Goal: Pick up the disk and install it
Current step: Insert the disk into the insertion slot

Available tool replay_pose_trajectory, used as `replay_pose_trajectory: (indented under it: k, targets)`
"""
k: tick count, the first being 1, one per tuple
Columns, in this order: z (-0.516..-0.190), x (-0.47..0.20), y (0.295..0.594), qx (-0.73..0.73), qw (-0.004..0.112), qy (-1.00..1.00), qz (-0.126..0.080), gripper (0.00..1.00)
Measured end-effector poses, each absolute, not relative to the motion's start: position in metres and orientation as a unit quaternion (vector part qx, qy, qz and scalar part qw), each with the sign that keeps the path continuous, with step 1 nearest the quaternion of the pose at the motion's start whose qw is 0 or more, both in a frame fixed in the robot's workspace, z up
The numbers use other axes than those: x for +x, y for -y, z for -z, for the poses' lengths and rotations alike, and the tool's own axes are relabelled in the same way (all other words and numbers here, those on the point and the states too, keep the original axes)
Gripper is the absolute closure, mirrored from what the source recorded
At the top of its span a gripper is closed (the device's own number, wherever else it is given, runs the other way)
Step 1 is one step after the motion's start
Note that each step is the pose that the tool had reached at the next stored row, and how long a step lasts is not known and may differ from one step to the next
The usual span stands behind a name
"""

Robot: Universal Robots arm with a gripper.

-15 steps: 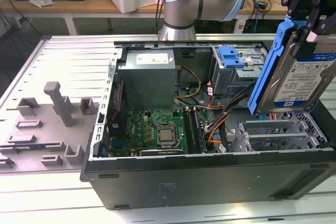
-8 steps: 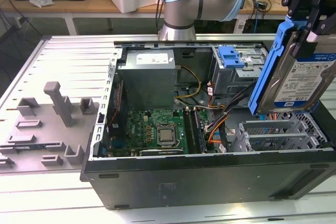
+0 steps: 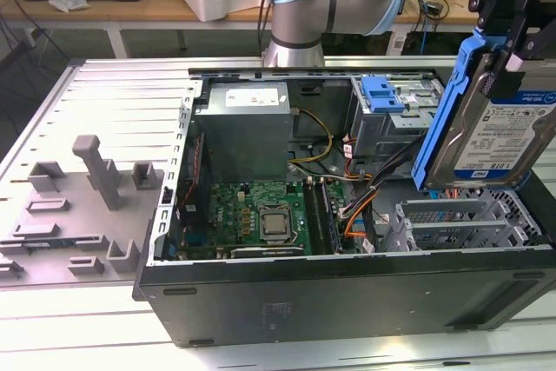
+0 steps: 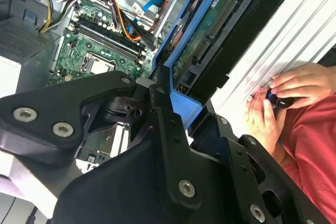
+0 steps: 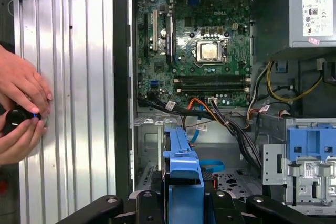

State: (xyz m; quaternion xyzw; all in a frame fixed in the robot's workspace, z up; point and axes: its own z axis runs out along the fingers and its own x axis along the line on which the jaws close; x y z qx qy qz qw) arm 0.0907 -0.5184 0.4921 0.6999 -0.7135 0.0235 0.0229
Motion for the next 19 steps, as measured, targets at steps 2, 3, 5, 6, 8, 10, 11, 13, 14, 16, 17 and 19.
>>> replay_pose_trajectory:
  k: [2,3,5,6,8,10,11,13,14,16,17,19]
  targets:
    - [-0.4920,0.0907,0.5184,0.700,0.023,0.713,-0.024,0.63]
    - [-0.4919,0.0907,0.5184,0.701,0.023,0.712,-0.024,0.63]
    - [-0.4916,0.0910,0.5184,0.708,0.023,0.705,-0.024,0.63]
    - [-0.4915,0.0912,0.5184,0.711,0.023,0.702,-0.025,0.63]
    - [-0.4912,0.0913,0.5184,0.715,0.023,0.698,-0.025,0.63]
    - [-0.4899,0.0913,0.5183,0.715,0.023,0.698,-0.026,0.63]
    - [-0.4894,0.0913,0.5175,0.715,0.022,0.698,-0.026,0.63]
    - [-0.4887,0.0913,0.5159,0.715,0.022,0.698,-0.027,0.63]
    - [-0.4884,0.0913,0.5150,0.715,0.021,0.698,-0.027,0.63]
    - [-0.4878,0.0912,0.5141,0.715,0.021,0.698,-0.027,0.63]
    - [-0.4872,0.0906,0.5136,0.715,0.021,0.698,-0.027,0.63]
    - [-0.4857,0.0903,0.5126,0.715,0.021,0.698,-0.027,0.63]
